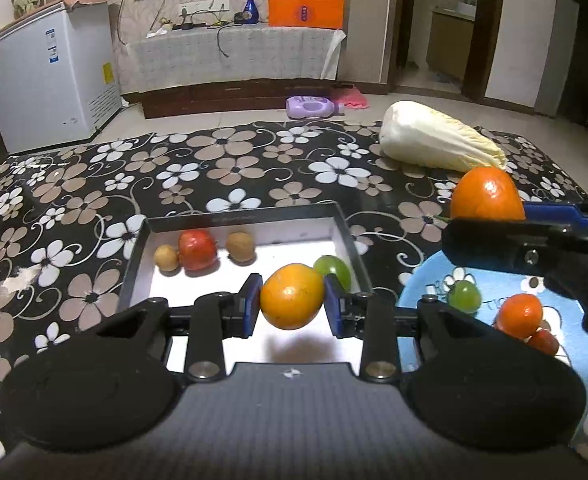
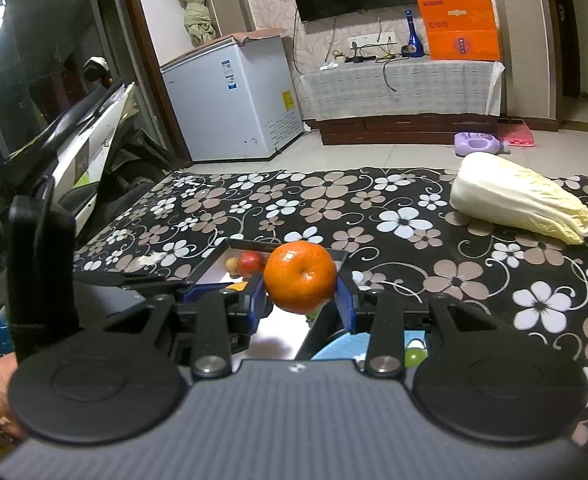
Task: Organize fruits
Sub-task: 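Carry both held fruits from the tray over the blue plate, then lower the yellow-orange fruit onto the plate and open the left tool while the right tool holds the orange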
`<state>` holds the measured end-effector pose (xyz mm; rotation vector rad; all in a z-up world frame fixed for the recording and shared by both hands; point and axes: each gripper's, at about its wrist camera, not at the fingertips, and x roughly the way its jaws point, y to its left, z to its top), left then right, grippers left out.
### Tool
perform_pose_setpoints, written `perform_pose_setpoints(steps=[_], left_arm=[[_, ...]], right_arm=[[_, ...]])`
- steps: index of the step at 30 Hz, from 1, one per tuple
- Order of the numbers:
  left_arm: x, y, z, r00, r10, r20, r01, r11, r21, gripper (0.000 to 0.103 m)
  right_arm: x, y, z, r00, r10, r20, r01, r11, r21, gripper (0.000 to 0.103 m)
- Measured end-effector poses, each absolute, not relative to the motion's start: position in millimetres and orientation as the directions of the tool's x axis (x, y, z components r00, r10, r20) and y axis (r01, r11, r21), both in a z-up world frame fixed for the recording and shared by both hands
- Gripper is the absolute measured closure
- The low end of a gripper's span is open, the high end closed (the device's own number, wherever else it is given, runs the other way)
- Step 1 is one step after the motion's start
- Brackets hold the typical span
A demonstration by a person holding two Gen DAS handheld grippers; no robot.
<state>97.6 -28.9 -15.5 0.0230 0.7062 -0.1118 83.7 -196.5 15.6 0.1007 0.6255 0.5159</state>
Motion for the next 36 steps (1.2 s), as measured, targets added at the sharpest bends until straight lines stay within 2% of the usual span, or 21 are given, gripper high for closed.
perform_pose_setpoints(steps=[18,36], left_arm=[[86.7,-79.6,-6.8,0.743,-0.224,-0.63,0.238,0.969,-0.063,0.065],[79.6,-107.9,-16.4,0.713,-0.273,-0.646,0.311,0.949,-0.058,0.065]], right_arm=[[79.1,-246.3,10.6,0.706,0.426,-0.566,-0.37,0.903,0.218,0.062],[72.7,-279.7,3.4,0.703,0.38,-0.601,-0.334,0.923,0.194,0.062]])
